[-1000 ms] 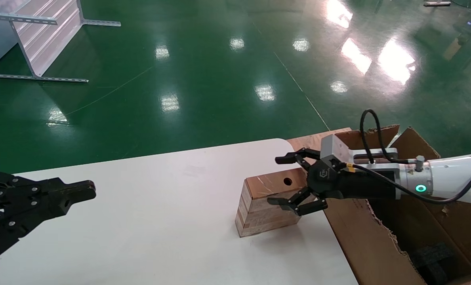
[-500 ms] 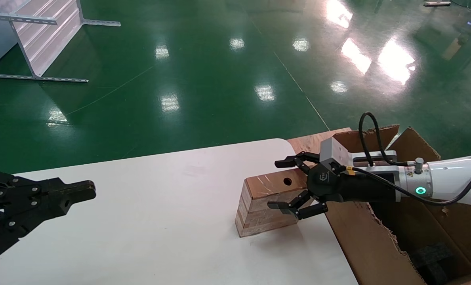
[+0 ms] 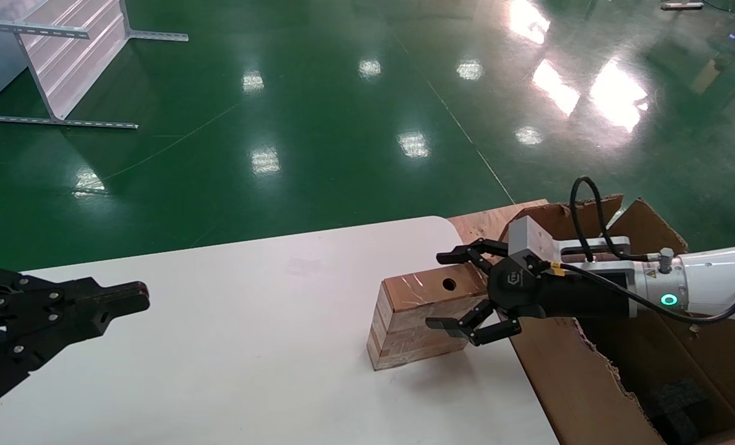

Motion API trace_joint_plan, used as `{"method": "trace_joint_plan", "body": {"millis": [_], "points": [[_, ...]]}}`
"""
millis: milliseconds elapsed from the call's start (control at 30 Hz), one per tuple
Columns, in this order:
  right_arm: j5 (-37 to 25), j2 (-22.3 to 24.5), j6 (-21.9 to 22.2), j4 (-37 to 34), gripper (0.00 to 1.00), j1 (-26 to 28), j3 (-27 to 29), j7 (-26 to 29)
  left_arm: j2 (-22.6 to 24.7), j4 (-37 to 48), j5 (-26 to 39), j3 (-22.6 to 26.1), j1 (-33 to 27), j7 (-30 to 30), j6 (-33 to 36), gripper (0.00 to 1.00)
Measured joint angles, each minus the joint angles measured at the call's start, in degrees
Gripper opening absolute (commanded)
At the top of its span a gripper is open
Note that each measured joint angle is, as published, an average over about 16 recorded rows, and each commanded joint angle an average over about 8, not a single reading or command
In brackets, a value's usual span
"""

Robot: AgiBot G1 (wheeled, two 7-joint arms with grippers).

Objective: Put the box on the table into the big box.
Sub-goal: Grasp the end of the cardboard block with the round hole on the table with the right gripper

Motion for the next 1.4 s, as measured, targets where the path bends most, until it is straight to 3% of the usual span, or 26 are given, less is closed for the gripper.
{"method": "trace_joint_plan", "body": {"millis": [733, 767, 1000, 1033, 1167, 1200, 1367, 1400], "points": [[2.7, 0.3, 0.1, -0.9, 1.0, 1.5, -5.6, -2.1, 0.0, 0.0, 0.0, 0.0, 0.0, 0.0, 0.0, 0.01], [2.8, 0.3, 0.2, -1.0, 1.0, 1.6, -5.7, -2.2, 0.0, 0.0, 0.0, 0.0, 0.0, 0.0, 0.0, 0.07], [3.4, 0.2, 0.1, -1.4, 1.0, 2.3, -6.5, -2.6, 0.0, 0.0, 0.0, 0.0, 0.0, 0.0, 0.0, 0.94], [3.4, 0.2, 0.1, -1.4, 1.0, 2.3, -6.6, -2.6, 0.0, 0.0, 0.0, 0.0, 0.0, 0.0, 0.0, 1.0], [3.6, 0.2, 0.1, -1.4, 1.0, 2.4, -6.7, -2.6, 0.0, 0.0, 0.0, 0.0, 0.0, 0.0, 0.0, 0.99], [3.6, 0.2, 0.1, -1.4, 1.0, 2.5, -6.7, -2.6, 0.0, 0.0, 0.0, 0.0, 0.0, 0.0, 0.0, 0.91], [3.5, 0.2, 0.1, -1.4, 0.99, 2.4, -6.6, -2.6, 0.0, 0.0, 0.0, 0.0, 0.0, 0.0, 0.0, 0.28], [3.5, 0.2, 0.1, -1.4, 0.89, 2.4, -6.6, -2.6, 0.0, 0.0, 0.0, 0.0, 0.0, 0.0, 0.0, 0.16]]}}
